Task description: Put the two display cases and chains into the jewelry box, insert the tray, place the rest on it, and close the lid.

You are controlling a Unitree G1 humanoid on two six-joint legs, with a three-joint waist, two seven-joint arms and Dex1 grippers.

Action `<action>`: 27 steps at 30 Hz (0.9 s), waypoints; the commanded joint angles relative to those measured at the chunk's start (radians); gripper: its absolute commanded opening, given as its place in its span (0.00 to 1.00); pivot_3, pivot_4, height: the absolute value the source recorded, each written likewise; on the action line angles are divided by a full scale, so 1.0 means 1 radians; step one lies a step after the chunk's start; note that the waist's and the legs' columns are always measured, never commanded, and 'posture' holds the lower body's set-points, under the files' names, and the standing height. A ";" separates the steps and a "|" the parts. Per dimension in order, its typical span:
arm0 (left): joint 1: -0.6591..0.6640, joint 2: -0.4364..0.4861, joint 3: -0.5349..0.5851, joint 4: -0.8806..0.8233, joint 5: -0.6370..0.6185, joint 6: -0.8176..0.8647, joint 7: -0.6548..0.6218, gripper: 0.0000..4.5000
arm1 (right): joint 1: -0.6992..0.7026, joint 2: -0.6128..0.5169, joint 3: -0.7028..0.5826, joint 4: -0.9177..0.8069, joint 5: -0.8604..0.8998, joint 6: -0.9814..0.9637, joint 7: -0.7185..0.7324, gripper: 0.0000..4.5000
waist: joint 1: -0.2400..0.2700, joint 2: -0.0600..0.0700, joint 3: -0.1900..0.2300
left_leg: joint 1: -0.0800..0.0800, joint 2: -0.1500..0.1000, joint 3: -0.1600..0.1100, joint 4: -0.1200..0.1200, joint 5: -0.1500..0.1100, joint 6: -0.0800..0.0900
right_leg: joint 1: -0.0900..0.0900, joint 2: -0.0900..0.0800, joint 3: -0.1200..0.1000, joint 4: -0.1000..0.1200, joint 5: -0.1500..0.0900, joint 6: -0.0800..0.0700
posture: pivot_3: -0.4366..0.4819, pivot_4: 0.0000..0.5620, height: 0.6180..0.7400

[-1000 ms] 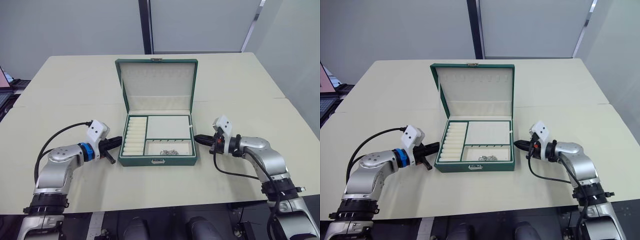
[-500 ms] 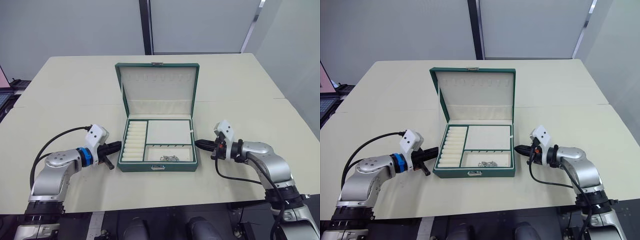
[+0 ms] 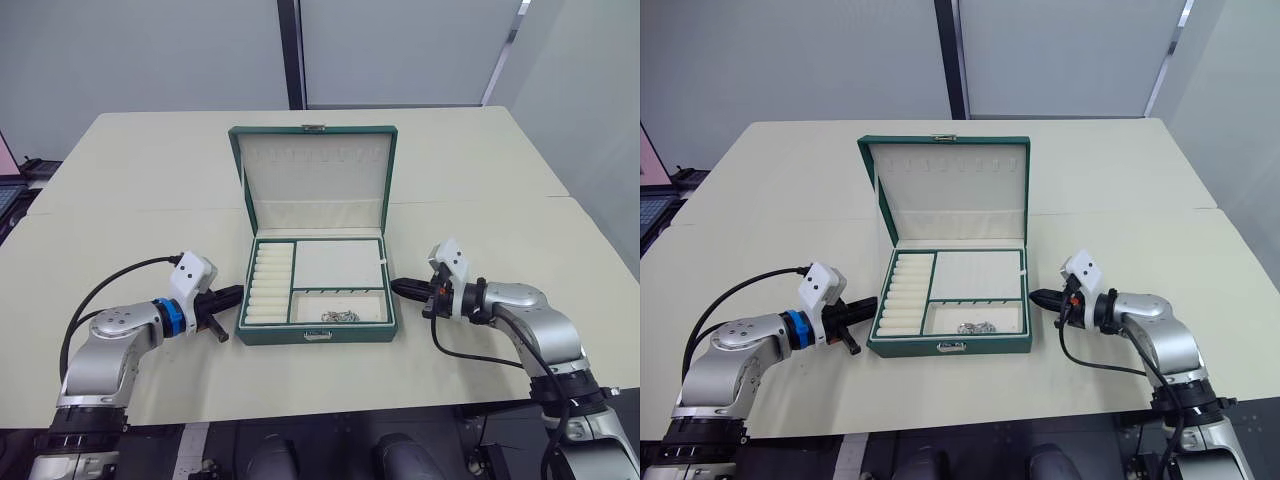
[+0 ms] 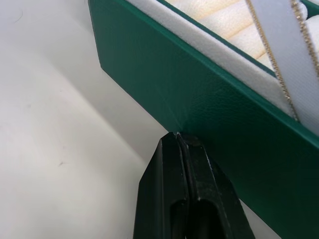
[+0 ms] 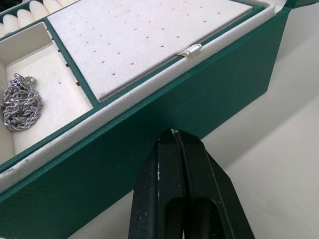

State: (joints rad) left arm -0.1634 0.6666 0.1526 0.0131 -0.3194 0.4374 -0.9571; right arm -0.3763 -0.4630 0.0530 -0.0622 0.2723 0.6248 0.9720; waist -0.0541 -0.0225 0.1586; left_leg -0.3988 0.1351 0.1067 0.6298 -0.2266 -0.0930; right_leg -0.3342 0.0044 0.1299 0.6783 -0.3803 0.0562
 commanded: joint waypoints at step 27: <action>0.697 -0.118 0.546 -0.538 -0.443 -0.176 -0.241 0.00 | -0.844 -0.093 -0.031 1.118 -0.114 -0.507 0.199 0.01 | -0.031 0.000 0.003 | 0.000 0.000 0.002 -0.001 0.000 0.000 | 0.000 -0.002 0.000 -0.004 0.000 -0.001 | 0.48 0.27 1.00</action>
State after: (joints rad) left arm 0.5166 0.5609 0.6830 -0.5018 -0.7666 0.3260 -1.1655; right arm -1.1753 -0.5513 0.0292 1.0158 0.1743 0.1694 1.1691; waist -0.0852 -0.0230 0.1617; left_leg -0.3985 0.1350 0.1085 0.6287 -0.2268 -0.0927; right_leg -0.3338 0.0029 0.1303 0.6746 -0.3805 0.0556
